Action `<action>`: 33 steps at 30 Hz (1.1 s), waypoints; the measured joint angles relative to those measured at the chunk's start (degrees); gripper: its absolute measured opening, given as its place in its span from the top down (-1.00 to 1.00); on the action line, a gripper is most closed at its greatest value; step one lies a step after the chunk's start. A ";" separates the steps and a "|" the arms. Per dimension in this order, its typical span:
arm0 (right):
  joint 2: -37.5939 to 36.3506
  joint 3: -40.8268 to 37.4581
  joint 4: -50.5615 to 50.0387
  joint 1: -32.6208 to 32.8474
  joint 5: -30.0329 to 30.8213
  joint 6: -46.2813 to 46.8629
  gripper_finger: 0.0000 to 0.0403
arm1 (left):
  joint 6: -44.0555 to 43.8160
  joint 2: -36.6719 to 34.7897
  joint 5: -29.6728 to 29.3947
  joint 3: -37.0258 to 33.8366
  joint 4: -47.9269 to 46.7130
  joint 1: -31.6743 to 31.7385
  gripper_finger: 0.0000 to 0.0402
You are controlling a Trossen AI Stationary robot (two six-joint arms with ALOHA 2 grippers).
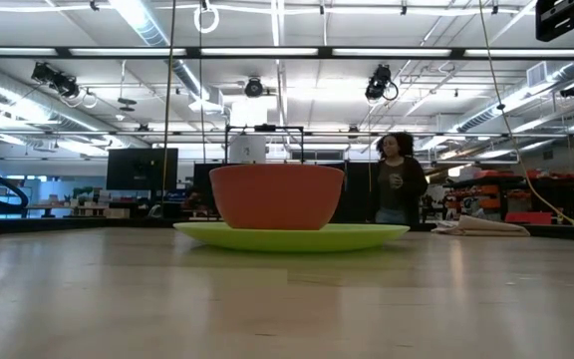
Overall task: Pick and place plate/cup/fork/spoon on tray
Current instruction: Put the gold spoon into the orange bowl
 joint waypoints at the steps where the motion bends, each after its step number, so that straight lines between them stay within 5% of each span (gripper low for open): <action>1: 0.00 0.00 0.01 0.00 0.00 0.00 0.98 | 1.13 0.00 0.02 0.00 -0.13 0.26 0.91; 20: 0.00 0.00 0.00 0.00 0.00 0.01 0.98 | 17.51 -0.40 -5.15 0.12 -6.96 9.00 0.93; 33: 0.00 0.00 0.01 0.01 0.00 0.42 0.98 | 31.42 -0.53 -7.68 11.22 -25.21 16.65 0.91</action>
